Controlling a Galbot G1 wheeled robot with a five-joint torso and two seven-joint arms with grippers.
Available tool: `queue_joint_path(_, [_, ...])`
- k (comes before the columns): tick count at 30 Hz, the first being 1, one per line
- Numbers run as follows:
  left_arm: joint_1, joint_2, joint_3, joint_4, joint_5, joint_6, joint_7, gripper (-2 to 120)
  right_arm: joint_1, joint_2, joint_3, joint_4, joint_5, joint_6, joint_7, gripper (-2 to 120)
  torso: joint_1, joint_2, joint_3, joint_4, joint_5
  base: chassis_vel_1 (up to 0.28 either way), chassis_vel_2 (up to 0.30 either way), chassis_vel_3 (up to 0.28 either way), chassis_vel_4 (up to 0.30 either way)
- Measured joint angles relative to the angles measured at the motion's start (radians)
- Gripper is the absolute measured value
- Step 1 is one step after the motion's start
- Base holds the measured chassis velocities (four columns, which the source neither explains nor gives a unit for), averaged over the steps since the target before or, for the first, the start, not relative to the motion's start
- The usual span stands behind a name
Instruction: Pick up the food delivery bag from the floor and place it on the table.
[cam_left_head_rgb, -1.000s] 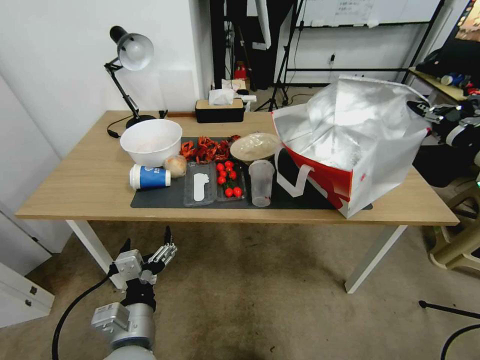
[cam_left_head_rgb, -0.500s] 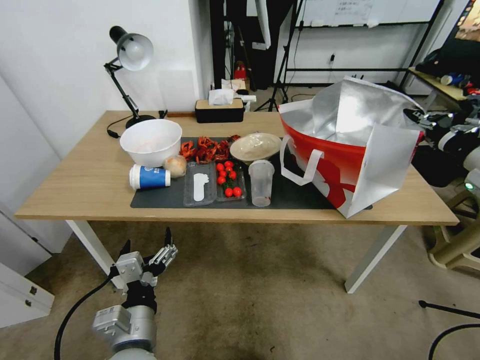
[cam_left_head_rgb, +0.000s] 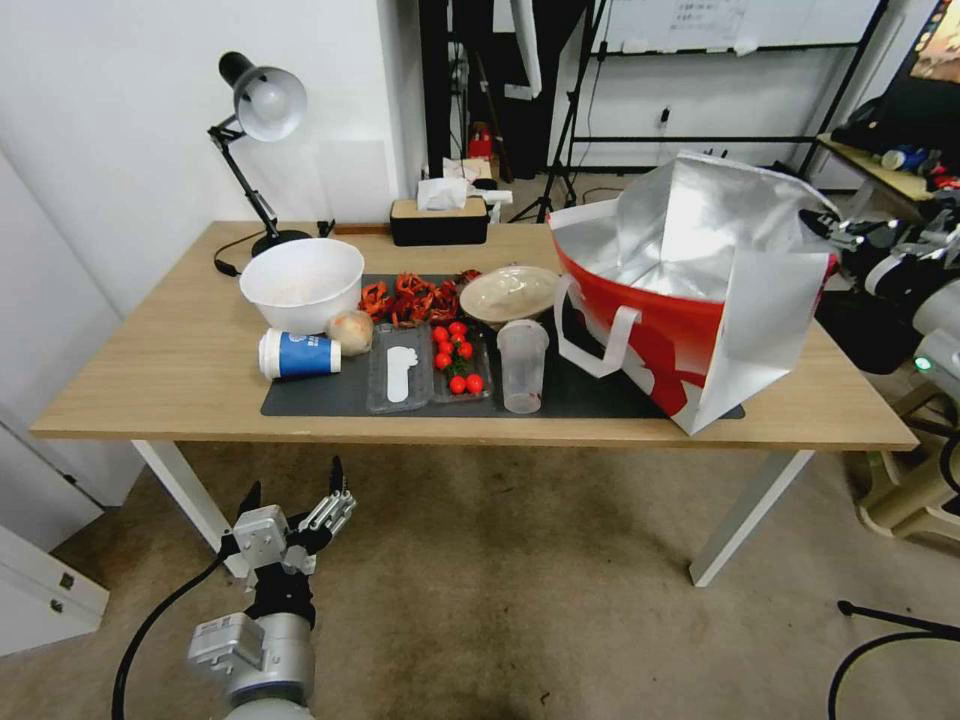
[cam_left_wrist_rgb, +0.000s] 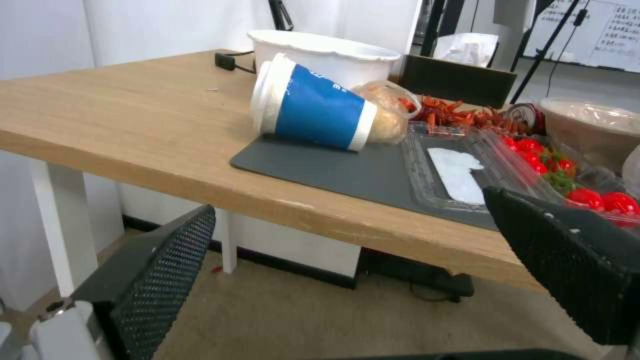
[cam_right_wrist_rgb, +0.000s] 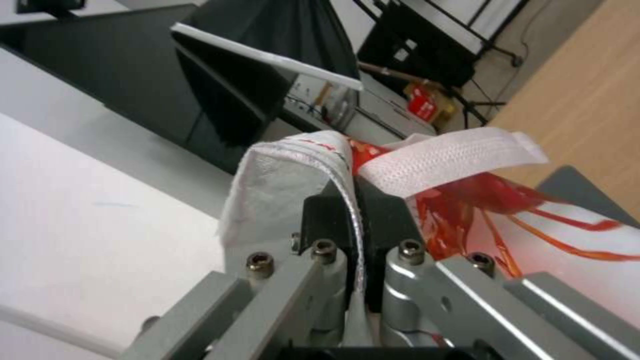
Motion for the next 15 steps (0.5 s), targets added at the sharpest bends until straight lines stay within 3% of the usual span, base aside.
queue_joint_path(15, [0.004, 0.0, -0.003, -0.004, 0.006, -0.004, 0.001, 100, 0.005, 0.03, -0.01, -0.027, -0.013, 0.016, 0.01, 0, 0.0, 0.0, 0.0, 0.0, 0.0002, 0.0, 0.0, 0.0, 0.0])
